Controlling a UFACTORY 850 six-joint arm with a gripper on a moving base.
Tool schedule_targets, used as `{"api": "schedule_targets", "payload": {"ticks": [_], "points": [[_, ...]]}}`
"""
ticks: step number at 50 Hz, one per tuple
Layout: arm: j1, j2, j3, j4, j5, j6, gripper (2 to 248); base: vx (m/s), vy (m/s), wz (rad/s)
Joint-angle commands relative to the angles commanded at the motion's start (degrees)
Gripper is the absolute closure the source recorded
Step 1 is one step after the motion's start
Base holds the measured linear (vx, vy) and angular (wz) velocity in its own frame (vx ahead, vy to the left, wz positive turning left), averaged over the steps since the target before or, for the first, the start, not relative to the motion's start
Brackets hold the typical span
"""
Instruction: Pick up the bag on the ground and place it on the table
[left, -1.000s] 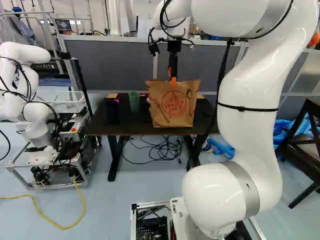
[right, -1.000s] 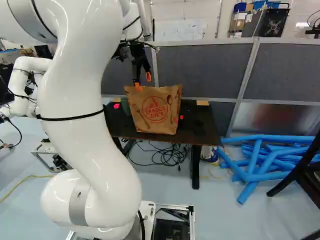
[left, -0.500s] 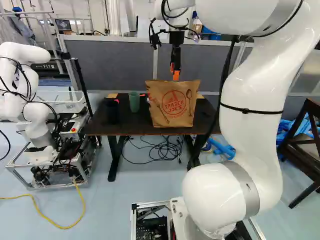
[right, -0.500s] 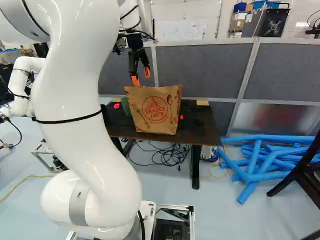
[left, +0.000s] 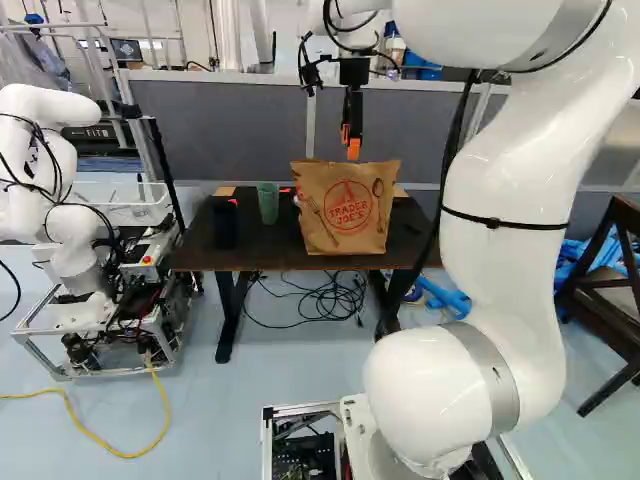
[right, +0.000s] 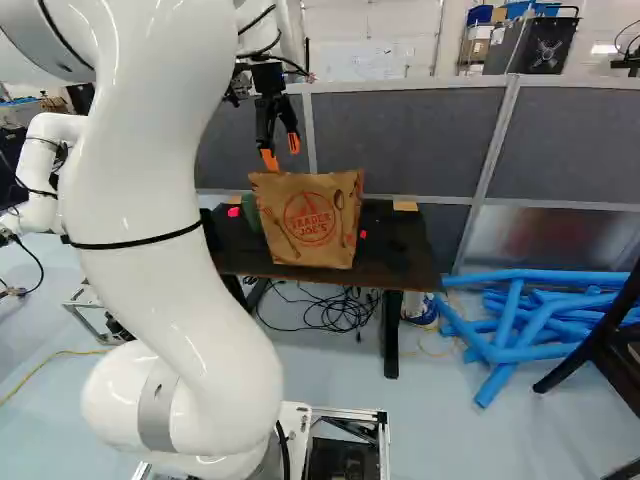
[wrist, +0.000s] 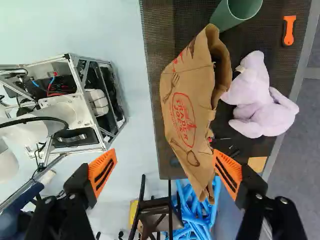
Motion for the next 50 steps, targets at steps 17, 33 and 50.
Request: {"api": "schedule_targets", "payload": {"ticks": [17,33,50], "points": [[0.0,0.0,0.0,0.0,0.0,0.0,3,-0.053,0.004,0.011],[0.0,0.0,0.0,0.0,0.0,0.0,3,-0.109,0.032,0.0],[0.0,0.0,0.0,0.0,0.0,0.0,3,-0.126,0.039,0.0]]}}
